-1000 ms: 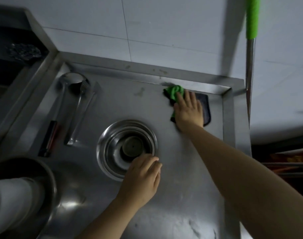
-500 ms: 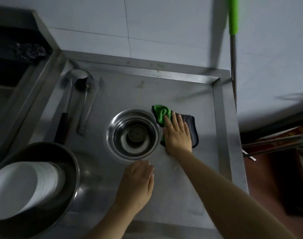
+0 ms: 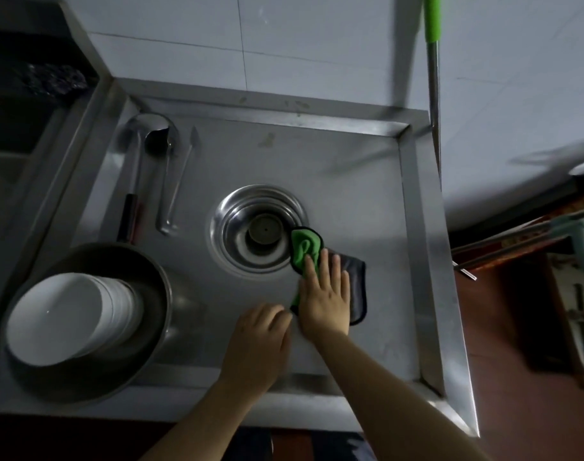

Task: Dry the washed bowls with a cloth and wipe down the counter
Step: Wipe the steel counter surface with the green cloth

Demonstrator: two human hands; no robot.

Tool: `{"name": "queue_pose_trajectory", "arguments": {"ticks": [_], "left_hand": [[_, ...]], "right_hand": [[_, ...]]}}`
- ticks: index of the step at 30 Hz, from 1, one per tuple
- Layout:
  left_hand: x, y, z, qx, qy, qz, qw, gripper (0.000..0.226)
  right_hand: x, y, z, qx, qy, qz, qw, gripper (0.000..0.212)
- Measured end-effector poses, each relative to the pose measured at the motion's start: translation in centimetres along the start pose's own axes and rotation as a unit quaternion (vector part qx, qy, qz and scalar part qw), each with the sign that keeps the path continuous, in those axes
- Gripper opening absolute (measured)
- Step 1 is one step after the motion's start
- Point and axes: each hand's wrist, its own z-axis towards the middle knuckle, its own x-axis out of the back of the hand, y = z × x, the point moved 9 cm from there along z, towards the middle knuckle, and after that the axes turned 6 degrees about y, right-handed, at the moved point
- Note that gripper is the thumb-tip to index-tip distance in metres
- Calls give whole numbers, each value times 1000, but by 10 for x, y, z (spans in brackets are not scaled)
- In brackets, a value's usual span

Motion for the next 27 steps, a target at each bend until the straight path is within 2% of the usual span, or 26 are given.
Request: {"name": "queue_pose_trajectory", "arguments": {"ticks": [3, 5, 8, 11, 13, 15, 20, 23, 27], "left_hand": [[3, 2, -3, -4, -3, 3, 1000, 21], [4, 8, -5, -13, -3, 5, 1000, 20], [6, 18, -8, -37, -4, -4, 999, 18], [8, 16, -9, -24, -9, -6, 1000, 17], [9, 13, -13, -16, -13, -2, 1000, 17], [12, 10, -21, -17, -17, -3, 1000, 17], [28, 2, -53, -33, -18, -6, 999, 22], [42, -1, -71, -36, -11, 3, 999, 20], [50, -8, -90, -30, -37, 25, 999, 20]], "right_hand": [[3, 7, -12, 87, -17, -10, 996, 53], [11, 43, -20, 105, -26, -30, 994, 53], [34, 120, -38, 4, -29, -61, 998, 57], [41, 144, -62, -71, -46, -46, 995, 56], [31, 125, -76, -114, -55, -15, 992, 56], [18, 91, -91, -113, -68, -3, 991, 57], [-2, 19, -118, -25, -126, -11, 992, 57], [-10, -16, -132, 39, -146, -17, 988, 66], [-19, -47, -134, 106, -166, -21, 980, 69]]}}
